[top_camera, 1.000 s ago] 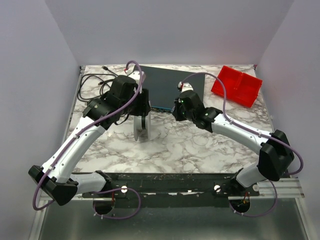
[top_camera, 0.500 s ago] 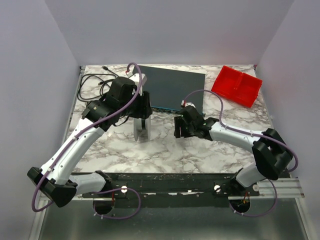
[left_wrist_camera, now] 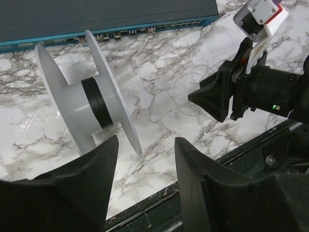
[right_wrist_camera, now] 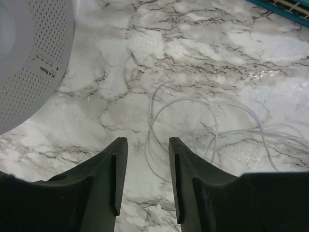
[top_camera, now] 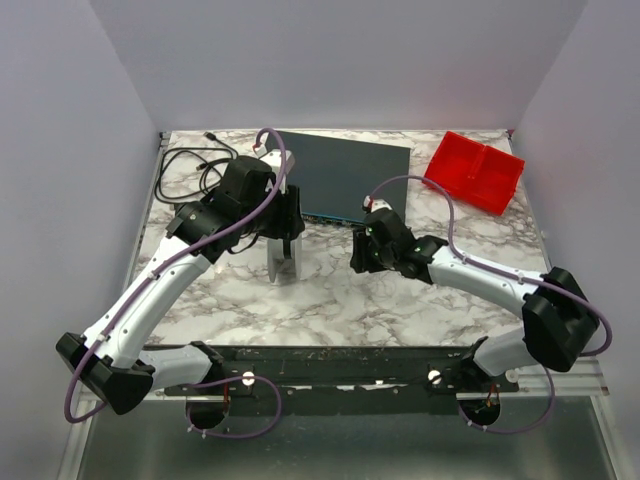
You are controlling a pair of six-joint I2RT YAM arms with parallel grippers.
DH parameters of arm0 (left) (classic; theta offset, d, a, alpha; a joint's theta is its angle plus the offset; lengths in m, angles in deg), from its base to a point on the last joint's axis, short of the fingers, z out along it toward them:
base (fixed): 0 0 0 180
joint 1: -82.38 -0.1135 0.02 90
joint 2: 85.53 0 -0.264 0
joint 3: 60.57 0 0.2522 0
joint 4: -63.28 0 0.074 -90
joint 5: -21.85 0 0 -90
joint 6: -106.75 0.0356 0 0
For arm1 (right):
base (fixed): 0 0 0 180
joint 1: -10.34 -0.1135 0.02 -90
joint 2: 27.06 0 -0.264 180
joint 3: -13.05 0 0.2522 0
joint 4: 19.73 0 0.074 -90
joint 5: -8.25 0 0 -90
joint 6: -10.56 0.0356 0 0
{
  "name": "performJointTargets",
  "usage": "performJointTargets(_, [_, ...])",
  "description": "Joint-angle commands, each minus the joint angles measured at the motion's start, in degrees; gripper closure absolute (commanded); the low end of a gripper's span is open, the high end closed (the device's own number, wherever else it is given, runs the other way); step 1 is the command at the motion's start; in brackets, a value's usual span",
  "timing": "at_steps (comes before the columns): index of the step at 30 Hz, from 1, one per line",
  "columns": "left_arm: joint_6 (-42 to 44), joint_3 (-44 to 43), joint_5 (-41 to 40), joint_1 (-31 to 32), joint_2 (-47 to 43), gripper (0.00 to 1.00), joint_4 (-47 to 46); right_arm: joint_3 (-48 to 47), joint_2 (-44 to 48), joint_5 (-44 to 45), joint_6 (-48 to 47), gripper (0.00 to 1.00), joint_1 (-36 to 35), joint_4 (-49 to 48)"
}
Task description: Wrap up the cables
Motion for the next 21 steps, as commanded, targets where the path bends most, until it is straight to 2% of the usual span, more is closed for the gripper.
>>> performJointTargets(1, [0.11, 0.6, 0.9, 0.06, -0.92, 0.48, -0.85, 0.75, -3.2, -1.49, -0.02, 0.55, -1.65, 0.12])
performJointTargets(4, [0.07, 0.77, 0.6, 0.02, -1.22, 0.48, -0.69, 0.91, -5.64, -0.89, 0.2, 0.59, -1.89, 0.03])
performJointTargets(15, [-0.1, 1.85, 0.4, 0.07, -1.54, 0.48, -0.76, 4.15, -7.93, -2.21, 1.04, 0.59, -3.2, -1.58])
performJointTargets(21, [-0.28, 1.9, 0.69, 0.06, -1.47, 0.48, -1.02, 4.44, -10.78, 0.12, 2.4, 0.62, -5.16, -3.67])
